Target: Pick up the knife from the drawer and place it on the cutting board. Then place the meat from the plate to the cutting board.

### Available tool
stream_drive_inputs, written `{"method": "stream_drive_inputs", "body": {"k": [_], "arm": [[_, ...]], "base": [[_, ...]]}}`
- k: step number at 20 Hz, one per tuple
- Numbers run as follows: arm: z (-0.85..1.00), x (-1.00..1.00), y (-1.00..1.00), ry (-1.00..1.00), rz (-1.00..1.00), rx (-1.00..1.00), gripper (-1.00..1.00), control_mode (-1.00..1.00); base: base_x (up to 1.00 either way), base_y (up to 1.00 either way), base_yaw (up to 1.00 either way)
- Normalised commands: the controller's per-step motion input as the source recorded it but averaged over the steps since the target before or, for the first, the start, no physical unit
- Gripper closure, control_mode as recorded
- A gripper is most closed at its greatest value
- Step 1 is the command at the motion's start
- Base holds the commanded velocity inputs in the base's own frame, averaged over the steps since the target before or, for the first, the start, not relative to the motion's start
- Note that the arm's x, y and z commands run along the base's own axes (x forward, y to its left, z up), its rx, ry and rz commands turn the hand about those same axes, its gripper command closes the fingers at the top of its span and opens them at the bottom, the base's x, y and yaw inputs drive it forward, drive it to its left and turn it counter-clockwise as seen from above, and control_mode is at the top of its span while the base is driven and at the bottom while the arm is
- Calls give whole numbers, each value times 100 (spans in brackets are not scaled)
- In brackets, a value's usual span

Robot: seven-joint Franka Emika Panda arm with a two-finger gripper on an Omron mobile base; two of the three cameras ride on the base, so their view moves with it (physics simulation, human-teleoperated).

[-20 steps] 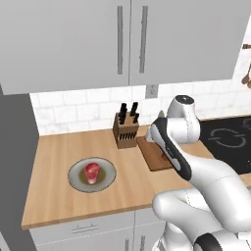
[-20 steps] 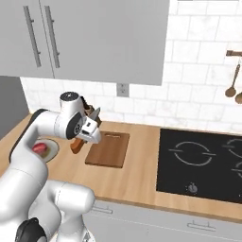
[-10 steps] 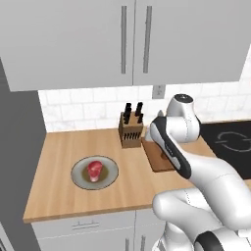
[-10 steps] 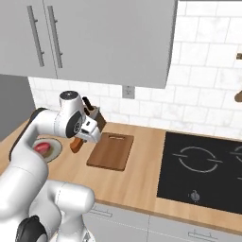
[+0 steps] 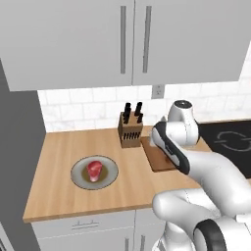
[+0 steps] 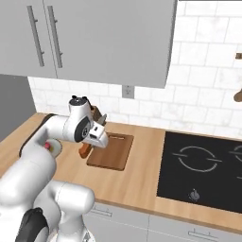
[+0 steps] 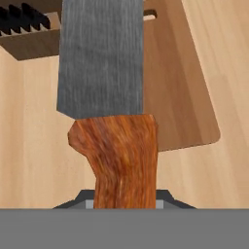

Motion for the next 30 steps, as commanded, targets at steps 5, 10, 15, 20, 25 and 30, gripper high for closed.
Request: {"method": "stream_drive_inputs", "body": {"k": [5,10,15,20,25,30], "arm": [[-40,25,-52,4,0,-5,100,-100],[-24,36,-46,9,0,0,100,-100],[-15,37,-27,7,0,0,100,-100],[-15,37,-22,8,7,0,100,-100],[-27,23,-20,6,7,0,100,-100],[-38,5,-1,0,3,0,100,-100]], "base": [[0,0,0],[0,0,0],[0,0,0],[0,0,0],[0,0,0],[0,0,0]]}}
